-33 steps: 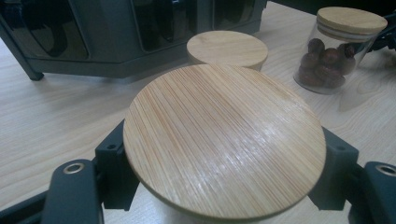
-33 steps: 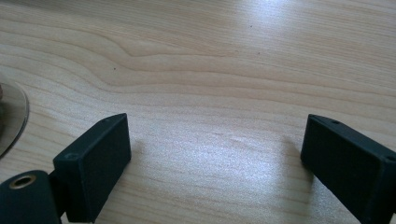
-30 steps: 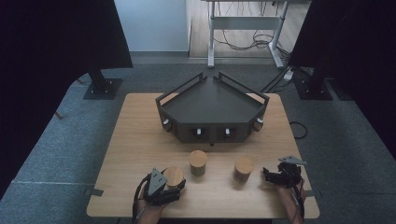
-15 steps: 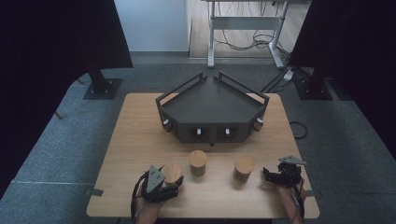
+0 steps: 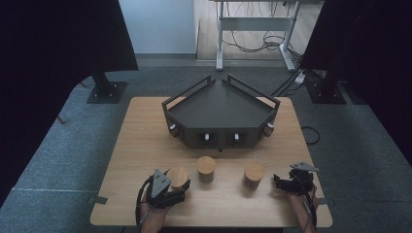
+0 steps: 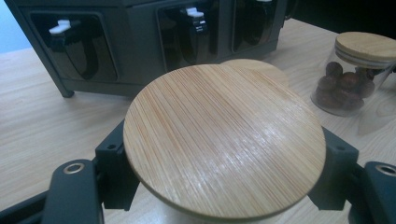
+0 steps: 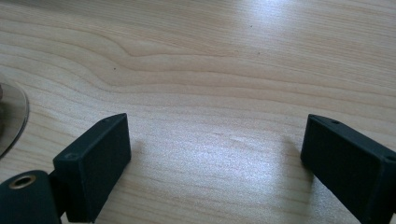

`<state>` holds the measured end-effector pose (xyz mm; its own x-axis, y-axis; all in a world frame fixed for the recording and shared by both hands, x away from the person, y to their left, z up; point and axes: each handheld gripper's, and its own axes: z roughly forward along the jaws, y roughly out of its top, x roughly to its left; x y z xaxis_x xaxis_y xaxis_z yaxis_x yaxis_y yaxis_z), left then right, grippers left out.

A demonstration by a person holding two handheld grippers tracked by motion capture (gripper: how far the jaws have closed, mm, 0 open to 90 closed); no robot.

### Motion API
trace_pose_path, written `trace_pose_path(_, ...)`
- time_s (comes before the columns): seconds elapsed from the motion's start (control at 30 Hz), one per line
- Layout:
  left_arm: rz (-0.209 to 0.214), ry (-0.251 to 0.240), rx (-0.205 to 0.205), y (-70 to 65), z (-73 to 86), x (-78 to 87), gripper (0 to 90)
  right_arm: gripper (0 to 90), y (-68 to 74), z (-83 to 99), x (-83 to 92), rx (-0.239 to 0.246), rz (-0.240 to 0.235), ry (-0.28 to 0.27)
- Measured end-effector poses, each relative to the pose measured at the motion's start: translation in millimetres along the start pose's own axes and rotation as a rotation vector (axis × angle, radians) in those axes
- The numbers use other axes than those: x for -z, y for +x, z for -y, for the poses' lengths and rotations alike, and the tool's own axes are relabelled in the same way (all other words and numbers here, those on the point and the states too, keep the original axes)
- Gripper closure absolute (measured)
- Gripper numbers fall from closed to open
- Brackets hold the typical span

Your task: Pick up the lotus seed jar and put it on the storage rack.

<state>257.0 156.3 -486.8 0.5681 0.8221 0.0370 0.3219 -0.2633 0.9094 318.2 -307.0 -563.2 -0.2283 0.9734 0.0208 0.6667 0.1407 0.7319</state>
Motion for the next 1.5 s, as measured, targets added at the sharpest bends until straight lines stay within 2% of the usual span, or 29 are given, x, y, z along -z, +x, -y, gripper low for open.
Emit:
trace_pose_path(0.53, -0.015, -0.009, -0.002, 4.6, -11.2, -0.7, 25.9, 7.8, 0.0, 0.0, 0.0, 0.0, 0.0, 0.0)
trace_pose_path(1.5, -0.014, -0.02, -0.007, 13.1, -31.6, -6.9, 26.0, 7.7, 0.2, 0.0, 0.1, 0.003, -0.004, 0.001)
